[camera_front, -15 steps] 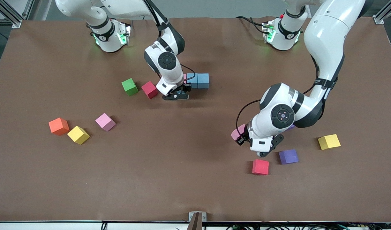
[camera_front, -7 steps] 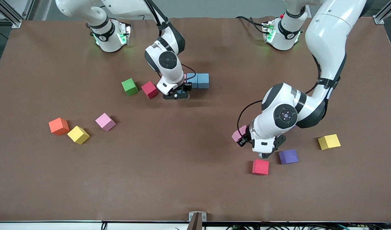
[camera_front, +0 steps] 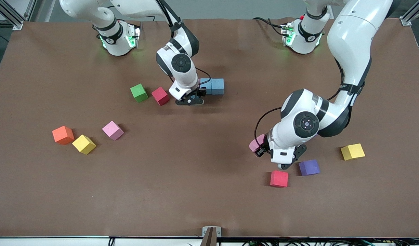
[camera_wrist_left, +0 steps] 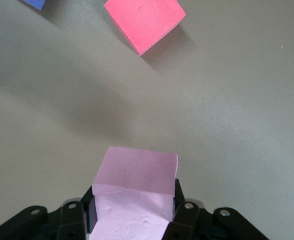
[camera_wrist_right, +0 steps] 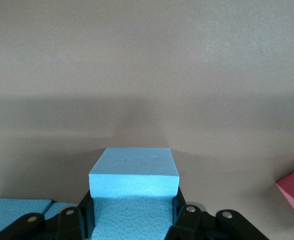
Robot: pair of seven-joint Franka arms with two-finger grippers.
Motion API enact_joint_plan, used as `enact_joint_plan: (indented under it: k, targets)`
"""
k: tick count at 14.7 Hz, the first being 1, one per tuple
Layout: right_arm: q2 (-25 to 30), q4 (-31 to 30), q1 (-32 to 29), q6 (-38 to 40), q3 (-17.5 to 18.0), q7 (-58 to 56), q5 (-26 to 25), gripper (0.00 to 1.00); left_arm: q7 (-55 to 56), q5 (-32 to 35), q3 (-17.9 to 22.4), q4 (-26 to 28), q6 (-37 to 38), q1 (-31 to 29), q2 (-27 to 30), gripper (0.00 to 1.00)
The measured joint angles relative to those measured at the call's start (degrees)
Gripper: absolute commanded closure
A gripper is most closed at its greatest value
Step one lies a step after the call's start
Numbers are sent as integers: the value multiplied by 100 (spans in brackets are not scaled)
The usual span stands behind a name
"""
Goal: Arrange 11 blocks into digit 3
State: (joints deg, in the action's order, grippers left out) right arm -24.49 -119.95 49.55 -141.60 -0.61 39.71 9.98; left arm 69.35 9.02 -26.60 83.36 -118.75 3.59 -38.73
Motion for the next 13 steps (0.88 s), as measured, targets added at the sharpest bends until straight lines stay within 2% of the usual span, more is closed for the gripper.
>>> enact_joint_plan:
  k: [13]
  targets:
    - [4,-4,24,-1,3,11,-131,64,-5,0,2,0,1,-2,0,81]
